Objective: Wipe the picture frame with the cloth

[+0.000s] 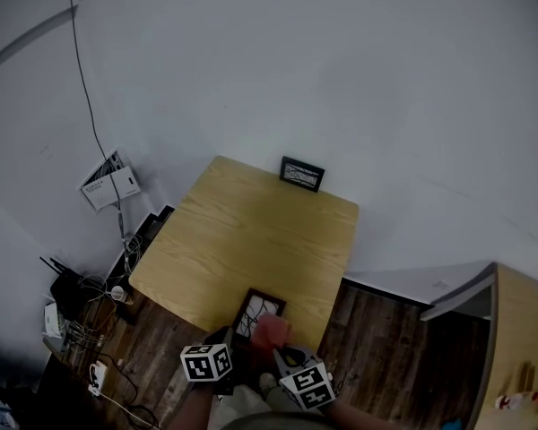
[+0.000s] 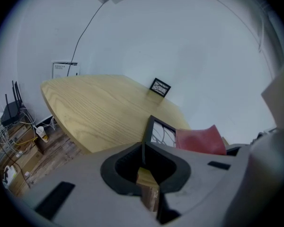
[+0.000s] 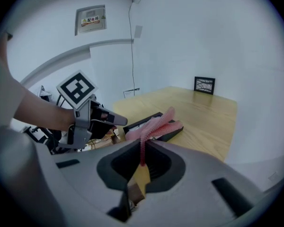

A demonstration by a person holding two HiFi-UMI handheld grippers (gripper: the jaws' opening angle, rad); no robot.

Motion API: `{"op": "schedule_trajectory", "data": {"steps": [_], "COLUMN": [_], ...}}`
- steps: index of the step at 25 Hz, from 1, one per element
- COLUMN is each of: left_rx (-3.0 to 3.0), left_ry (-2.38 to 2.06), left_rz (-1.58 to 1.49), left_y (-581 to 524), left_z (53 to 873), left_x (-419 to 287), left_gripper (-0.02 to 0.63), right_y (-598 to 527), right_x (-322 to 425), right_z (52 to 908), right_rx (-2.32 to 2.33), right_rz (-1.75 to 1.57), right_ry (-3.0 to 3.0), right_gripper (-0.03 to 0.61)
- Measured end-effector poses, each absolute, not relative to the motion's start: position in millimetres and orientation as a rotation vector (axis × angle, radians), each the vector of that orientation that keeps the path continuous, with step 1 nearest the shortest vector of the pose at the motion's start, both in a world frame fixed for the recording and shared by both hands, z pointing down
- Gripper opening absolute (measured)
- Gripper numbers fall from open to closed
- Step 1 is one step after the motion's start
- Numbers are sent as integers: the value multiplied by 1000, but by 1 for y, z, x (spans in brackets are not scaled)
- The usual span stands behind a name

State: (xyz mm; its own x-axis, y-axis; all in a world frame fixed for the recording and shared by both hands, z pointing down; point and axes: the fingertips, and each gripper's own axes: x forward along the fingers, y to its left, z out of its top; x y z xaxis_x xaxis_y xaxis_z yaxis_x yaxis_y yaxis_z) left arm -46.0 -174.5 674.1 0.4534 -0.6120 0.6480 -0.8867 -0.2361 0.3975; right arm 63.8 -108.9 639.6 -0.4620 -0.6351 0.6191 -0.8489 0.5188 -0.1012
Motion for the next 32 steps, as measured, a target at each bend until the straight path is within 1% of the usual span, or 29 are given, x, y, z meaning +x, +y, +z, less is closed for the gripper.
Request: {"op": "schedule_trajectory", "data": {"steps": [7,17,22,32], "left_rx": [2031,2187,2225,2237], "left_ry": [-1210,-1099,-1087,-1065], "left_rz": [330,304,276,222], "left_y": [-163,-94,-55,22], "left_z": [636,566,539,521], "left_x": [-48,-53,-72,-115], "left_gripper": [5,5,5,5], "right_y": [-104,-65,-28,42], "right_x": [60,39,18,-21], "right_z": [607,551,538,512], "right_rx": [1335,1539,1592,1623], "right_rz": [619,620,680,682], "right_ry": [-2306,-2338,-2361,-2422], "right_gripper": [11,11,11,11]}}
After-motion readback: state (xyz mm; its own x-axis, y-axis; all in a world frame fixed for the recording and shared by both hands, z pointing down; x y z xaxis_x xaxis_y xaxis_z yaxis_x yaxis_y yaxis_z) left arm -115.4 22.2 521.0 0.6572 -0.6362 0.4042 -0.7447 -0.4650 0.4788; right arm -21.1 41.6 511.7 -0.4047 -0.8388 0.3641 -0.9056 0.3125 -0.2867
